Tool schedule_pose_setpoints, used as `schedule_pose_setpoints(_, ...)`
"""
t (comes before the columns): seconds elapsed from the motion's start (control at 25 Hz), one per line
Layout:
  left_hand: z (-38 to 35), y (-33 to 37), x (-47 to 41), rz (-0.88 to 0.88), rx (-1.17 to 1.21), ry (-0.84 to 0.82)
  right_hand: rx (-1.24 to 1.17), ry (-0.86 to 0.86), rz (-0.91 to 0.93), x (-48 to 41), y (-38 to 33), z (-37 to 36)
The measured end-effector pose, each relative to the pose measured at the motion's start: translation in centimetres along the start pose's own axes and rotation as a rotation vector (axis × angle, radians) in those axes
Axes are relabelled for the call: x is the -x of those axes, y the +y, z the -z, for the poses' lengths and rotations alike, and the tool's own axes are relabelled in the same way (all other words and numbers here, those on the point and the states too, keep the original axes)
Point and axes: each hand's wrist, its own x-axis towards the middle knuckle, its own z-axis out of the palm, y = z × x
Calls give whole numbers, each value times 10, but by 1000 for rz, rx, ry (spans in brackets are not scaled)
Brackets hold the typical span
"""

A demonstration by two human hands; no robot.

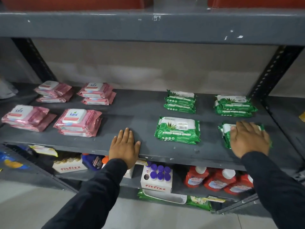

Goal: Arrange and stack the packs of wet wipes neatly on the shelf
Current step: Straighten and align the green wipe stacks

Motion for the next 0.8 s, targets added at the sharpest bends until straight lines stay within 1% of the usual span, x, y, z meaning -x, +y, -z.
schedule_pose_setpoints(0.2, 2, -3, 0, -4, 37, -27, 22, -9, 12, -1, 0, -1)
schedule_pose_setpoints(0.28, 7, -4, -1, -15, 85, -54, 16, -67, -17, 0, -6, 17)
schedule_pose_setpoints(0.32, 12, -6, -1, -33, 108, -51, -2, -50, -8, 6, -17, 27)
schedule_pose_setpoints(0.36, 18, -8, -2, -70, 117, -27, -34, 27, 54, 16, -33, 35)
schedule_pose_setpoints(0.4, 27, -11, -4, -123, 114, 26, -73, 147, 166, 32, -57, 43)
schedule_pose_setpoints(0.44, 38, -17, -7, -182, 95, 99, -128, 269, 318, 54, -90, 47)
schedule_pose_setpoints(0.48, 51, -25, -13, -233, 62, 187, -200, 342, 492, 79, -125, 46)
schedule_pose_setpoints(0.52, 67, -36, -21, -258, 30, 278, -272, 356, 669, 103, -164, 40)
schedule_pose_setpoints(0.56, 82, -51, -32, -247, 4, 355, -303, 302, 783, 122, -200, 30)
schedule_pose_setpoints(0.6, 97, -69, -43, -207, -15, 390, -294, 214, 837, 133, -232, 19)
schedule_pose_setpoints(0.64, 109, -90, -55, -134, -27, 362, -270, 120, 851, 136, -257, 6)
schedule_pose_setpoints(0.72, 119, -132, -74, 31, -78, 175, -200, -30, 779, 133, -290, -18)
schedule_pose_setpoints(0.8, 113, -160, -82, 117, -94, 5, -147, -178, 725, 131, -303, -27)
